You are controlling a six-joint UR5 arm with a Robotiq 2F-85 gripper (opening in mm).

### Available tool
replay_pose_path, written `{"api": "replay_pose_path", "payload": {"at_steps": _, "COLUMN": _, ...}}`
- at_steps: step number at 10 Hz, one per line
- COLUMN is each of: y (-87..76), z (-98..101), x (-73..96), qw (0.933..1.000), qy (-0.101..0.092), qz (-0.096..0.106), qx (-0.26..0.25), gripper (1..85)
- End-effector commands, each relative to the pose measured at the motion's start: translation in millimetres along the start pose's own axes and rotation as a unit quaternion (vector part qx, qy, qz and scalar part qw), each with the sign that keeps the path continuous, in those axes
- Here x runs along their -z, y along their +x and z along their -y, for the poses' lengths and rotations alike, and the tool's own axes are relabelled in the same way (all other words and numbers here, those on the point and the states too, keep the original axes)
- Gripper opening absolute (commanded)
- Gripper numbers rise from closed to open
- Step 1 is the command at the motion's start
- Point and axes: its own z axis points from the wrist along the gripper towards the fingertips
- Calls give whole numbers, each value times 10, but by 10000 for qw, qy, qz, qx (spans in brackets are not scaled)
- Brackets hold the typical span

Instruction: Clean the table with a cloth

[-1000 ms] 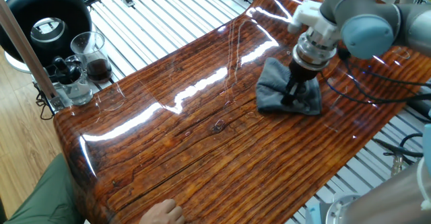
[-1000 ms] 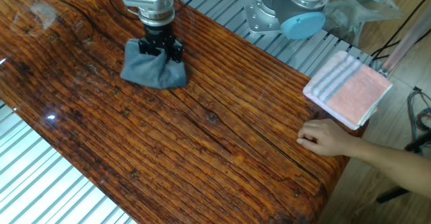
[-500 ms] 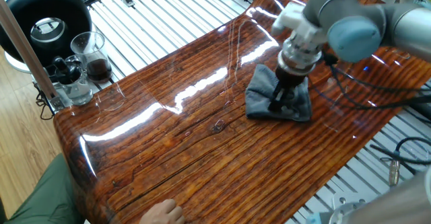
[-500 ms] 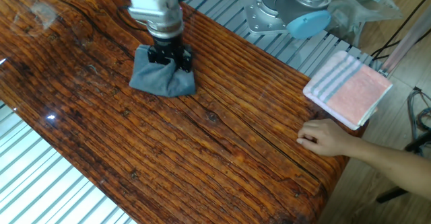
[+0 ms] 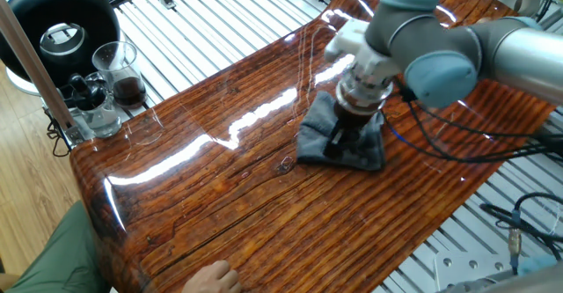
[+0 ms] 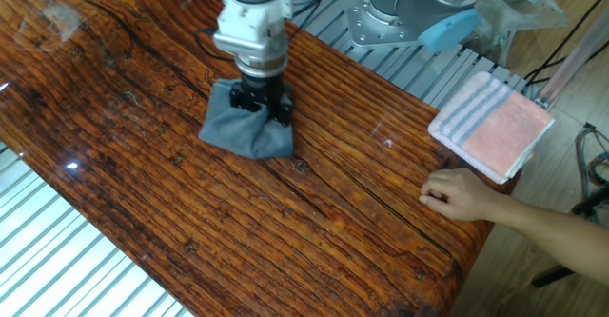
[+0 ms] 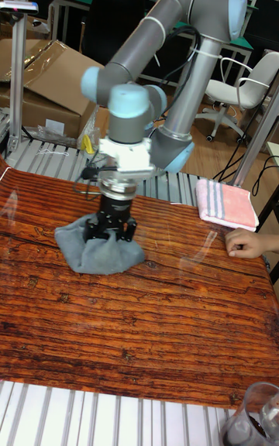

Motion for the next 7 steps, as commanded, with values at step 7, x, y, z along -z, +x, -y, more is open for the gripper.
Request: {"api": "replay_pose_path", "payload": {"at_steps": 7, "y": -311, "z": -1168, "x": -188, "qw": 9952, "qy": 290, "qz": 274, "qx": -893, "gripper": 10}}
